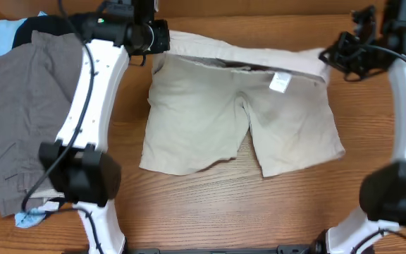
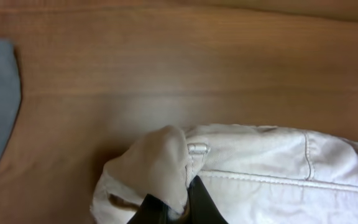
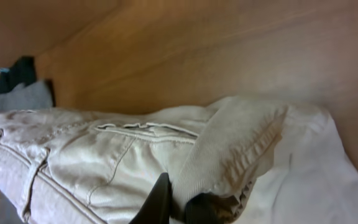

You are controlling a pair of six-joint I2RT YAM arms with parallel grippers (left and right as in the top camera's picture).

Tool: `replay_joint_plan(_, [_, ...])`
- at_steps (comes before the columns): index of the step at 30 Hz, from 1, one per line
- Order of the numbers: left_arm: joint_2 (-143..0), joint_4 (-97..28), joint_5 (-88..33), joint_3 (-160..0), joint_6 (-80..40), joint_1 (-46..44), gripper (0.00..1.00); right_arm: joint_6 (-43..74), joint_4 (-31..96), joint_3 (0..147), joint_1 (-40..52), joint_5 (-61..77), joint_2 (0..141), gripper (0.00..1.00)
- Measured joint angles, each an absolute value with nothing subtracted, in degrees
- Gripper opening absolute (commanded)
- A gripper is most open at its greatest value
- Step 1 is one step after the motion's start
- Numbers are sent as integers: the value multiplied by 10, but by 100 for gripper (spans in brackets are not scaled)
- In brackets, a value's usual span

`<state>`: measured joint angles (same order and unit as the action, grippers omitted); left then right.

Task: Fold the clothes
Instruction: 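Lift the shorts by the waistband and lay them flat, pulling apart, then release the waistband and move the right gripper to the right leg hem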

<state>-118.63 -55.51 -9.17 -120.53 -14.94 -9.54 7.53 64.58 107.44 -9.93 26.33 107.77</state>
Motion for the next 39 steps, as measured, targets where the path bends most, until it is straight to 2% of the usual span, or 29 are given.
replay_joint_plan(2, [-1220, -510, -87, -1205, -148, -91, 46, 79, 594, 1074, -88, 255, 1105, 4])
replay_joint_plan(3, [-1237, -482, -80, -1204, -150, -88, 67, 79, 567, 1074, -83, 247, 1119, 13])
replay_joint_plan(4, [-1252, -454, -76, -1204, -150, -84, 86, 83, 542, 1073, -80, 241, 1130, 33])
replay_joint_plan(5, [-1263, -426, -74, -1203, -150, -80, 100, 83, 517, 1073, -78, 236, 1139, 40])
replay_joint_plan(7, [-1284, -369, -73, -1203, -150, -72, 100, 87, 454, 1072, -76, 229, 1160, 63])
replay_joint_plan(9, [-1296, -312, -74, -1201, -152, -66, 100, 91, 397, 1072, -74, 221, 1175, 80])
replay_joint_plan(10, [-1298, -292, -75, -1201, -152, -63, 100, 94, 374, 1072, -74, 219, 1180, 85])
replay_joint_plan(13, [-1298, -274, -80, -1216, -152, -60, 100, 109, 327, 1073, -72, 221, 1183, 88])
replay_joint_plan(17, [-1296, -333, -86, -1280, -152, -60, 100, 123, 340, 1085, -71, 230, 1182, 99])
replay_joint_plan(26, [-1244, -580, -126, -1405, -82, -60, 100, 130, 564, 1090, -71, 236, 1140, 100])
replay_joint_plan(33, [-1198, -683, -161, -1415, -32, -60, 100, 114, 719, 1090, -71, 232, 1054, 95])
replay_joint_plan(39, [-1152, -756, -160, -1415, 3, -60, 100, 144, 814, 1089, -59, 193, 969, 95])
